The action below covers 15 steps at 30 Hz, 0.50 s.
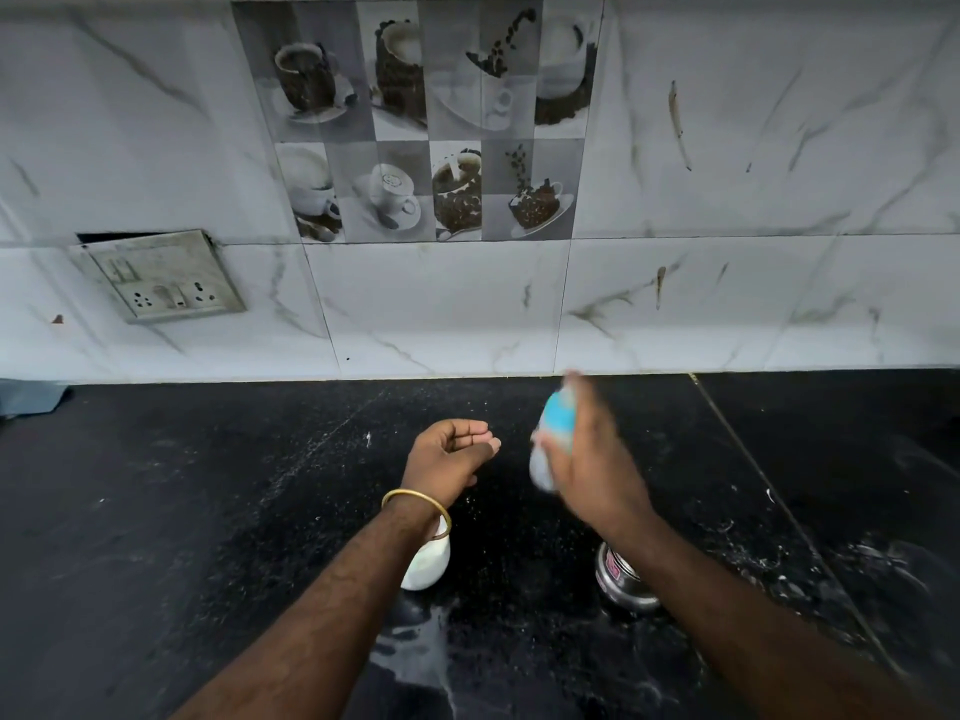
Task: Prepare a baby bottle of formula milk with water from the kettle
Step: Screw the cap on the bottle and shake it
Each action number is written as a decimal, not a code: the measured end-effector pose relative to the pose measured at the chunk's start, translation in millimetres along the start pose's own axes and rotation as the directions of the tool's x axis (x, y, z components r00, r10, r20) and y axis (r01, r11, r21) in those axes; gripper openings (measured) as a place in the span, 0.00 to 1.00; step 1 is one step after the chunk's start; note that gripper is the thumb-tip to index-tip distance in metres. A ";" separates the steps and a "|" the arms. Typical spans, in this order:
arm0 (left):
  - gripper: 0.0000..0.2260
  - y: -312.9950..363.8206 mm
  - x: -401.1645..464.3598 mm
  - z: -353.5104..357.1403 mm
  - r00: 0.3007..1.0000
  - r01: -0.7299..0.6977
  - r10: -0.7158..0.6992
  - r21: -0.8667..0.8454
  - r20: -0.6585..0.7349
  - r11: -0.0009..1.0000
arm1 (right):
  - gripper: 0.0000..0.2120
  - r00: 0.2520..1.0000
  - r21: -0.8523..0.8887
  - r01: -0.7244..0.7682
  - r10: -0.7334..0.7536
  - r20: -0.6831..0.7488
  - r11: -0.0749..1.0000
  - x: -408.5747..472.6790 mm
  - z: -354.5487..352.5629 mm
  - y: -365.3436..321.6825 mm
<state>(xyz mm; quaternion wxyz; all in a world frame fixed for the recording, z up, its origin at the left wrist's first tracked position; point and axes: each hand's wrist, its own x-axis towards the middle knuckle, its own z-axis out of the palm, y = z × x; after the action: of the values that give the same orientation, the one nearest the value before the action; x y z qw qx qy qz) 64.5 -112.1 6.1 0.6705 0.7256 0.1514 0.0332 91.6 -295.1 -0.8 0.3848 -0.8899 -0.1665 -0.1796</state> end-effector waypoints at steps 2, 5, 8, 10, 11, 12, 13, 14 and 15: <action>0.10 -0.1 -0.8 0.8 1.000 -0.005 0.005 0.004 0.006 1.000 | 0.37 0.940 -0.110 0.010 0.028 0.339 0.994 -14.3 7.5 10.7; 0.10 -0.2 -0.4 -1.6 1.000 -0.007 0.007 -0.004 0.007 1.000 | 0.37 0.999 0.088 -0.024 0.027 -0.038 0.996 10.0 -10.2 -0.1; 0.10 -2.4 0.1 -3.3 1.000 0.008 -0.008 -0.014 -0.013 1.000 | 0.38 0.955 0.210 0.033 0.032 -0.296 0.977 17.1 -20.7 -16.4; 0.10 -1.8 -1.2 -1.9 1.000 0.009 -0.009 -0.019 -0.009 1.000 | 0.38 0.999 -0.002 0.042 -0.042 0.016 0.999 -0.2 -4.5 -6.4; 0.10 -1.1 -1.3 -1.2 1.000 0.007 -0.007 -0.021 -0.004 1.000 | 0.37 0.981 -0.087 0.059 -0.041 0.190 0.994 -9.2 1.3 2.7; 0.10 -0.4 -1.5 -1.1 1.000 0.004 -0.004 -0.021 0.001 1.000 | 0.37 0.967 -0.098 0.055 -0.029 0.253 0.994 -11.9 2.5 9.3; 0.10 0.5 -1.2 -1.5 1.000 0.000 0.000 -0.020 0.005 1.000 | 0.37 0.981 -0.038 0.024 -0.016 0.194 0.999 -6.7 -1.3 8.4; 0.10 0.8 -0.3 -2.6 1.000 -0.003 0.003 -0.021 0.005 1.000 | 0.37 0.998 0.074 -0.019 0.014 0.062 0.997 3.0 -5.9 5.6; 0.10 0.3 0.5 -3.7 1.000 -0.002 0.003 -0.022 0.003 1.000 | 0.37 0.993 0.198 -0.026 0.048 -0.107 0.980 11.2 -10.7 -0.4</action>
<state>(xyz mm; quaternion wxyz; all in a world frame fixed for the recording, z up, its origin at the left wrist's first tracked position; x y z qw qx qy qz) 64.1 -108.4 6.7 0.6787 0.7183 0.1490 0.0345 99.2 -301.1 11.3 0.4826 -0.8391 -0.1451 -0.2046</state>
